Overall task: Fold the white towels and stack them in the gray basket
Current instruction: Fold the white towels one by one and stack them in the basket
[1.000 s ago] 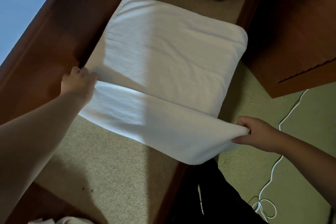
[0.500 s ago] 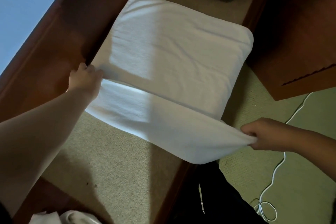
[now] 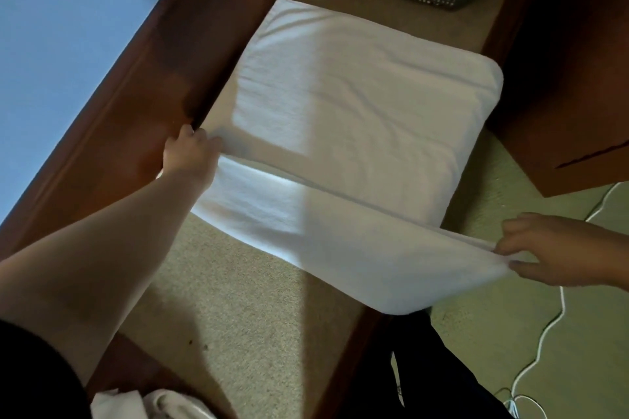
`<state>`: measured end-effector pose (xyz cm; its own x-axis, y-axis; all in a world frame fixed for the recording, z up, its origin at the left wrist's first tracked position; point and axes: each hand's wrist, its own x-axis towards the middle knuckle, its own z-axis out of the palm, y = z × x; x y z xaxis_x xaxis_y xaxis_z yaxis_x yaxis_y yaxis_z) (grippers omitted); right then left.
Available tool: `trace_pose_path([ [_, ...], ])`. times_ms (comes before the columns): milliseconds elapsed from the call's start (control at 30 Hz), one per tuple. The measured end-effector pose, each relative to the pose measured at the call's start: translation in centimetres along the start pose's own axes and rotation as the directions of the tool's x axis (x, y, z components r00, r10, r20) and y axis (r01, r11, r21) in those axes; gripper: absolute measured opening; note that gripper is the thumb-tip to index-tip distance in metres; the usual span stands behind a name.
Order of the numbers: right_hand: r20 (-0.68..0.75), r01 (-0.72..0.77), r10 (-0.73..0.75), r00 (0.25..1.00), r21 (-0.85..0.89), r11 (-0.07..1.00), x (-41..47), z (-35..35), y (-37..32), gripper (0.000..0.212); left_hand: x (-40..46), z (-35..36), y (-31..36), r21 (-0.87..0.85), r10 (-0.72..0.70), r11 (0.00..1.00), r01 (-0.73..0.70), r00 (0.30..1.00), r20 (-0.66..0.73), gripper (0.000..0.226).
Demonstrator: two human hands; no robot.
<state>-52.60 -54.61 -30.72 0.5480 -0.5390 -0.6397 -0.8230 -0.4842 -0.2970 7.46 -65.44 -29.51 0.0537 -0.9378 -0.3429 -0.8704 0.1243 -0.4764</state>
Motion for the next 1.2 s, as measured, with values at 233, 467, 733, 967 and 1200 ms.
trace_pose_path([
  [233, -0.140, -0.127, 0.184, 0.973, 0.340, 0.932, 0.5, 0.3, -1.2, 0.028, 0.6, 0.3, -0.9, 0.002, 0.009, 1.000, -0.009, 1.000, 0.004, 0.021],
  [467, 0.097, -0.344, 0.430, 0.898, 0.764, 0.546, 0.1, -0.2, -1.5, 0.021, 2.1, -1.5, -3.7, -0.101, 0.090, 0.992, -0.080, 0.991, 0.096, 0.030],
  [733, -0.113, -0.283, 0.591, 0.799, 0.796, 0.535, -0.2, -0.1, -0.1, 0.029, 5.7, -5.7, -5.2, -0.117, 0.057, 0.991, -0.060, 0.998, -0.026, 0.035],
  [967, -0.166, -0.222, 0.716, 0.677, 0.882, 0.415, -0.2, -1.3, 1.8, 0.021, 9.1, -8.7, -3.1, -0.161, -0.005, 0.987, -0.012, 0.995, -0.104, 0.030],
  [1200, -0.160, -0.230, 0.755, 0.636, 0.895, 0.383, 0.5, -2.7, 2.4, 0.018, 11.6, -9.6, -1.5, -0.120, -0.060, 0.992, 0.045, 0.991, -0.122, 0.031],
])
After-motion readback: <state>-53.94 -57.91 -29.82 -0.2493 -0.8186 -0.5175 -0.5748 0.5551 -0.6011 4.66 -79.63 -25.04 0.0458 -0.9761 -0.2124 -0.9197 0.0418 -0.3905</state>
